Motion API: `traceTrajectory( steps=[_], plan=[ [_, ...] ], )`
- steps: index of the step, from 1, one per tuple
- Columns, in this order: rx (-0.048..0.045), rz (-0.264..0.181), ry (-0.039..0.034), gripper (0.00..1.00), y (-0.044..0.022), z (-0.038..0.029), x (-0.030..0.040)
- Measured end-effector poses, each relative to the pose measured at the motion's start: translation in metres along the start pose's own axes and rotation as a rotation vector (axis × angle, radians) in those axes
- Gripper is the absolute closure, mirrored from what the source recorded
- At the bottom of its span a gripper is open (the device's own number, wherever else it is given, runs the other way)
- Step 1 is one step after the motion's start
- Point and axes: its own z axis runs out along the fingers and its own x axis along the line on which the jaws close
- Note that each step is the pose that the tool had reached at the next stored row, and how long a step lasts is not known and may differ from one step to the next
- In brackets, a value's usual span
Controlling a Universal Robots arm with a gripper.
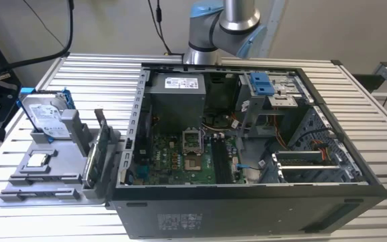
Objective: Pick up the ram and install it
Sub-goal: 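Pick up the ram and move it above insertion slot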
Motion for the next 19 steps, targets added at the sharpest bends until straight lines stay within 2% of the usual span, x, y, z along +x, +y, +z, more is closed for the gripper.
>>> traceTrajectory(
  steps=[13,19],
  plan=[
    [0.0096,-0.125,0.0052,0.89,0.0001,0.0000,0.0003],
    [0.0156,-0.220,0.0087,0.89,0.0002,0.0000,0.0005]
  ],
)
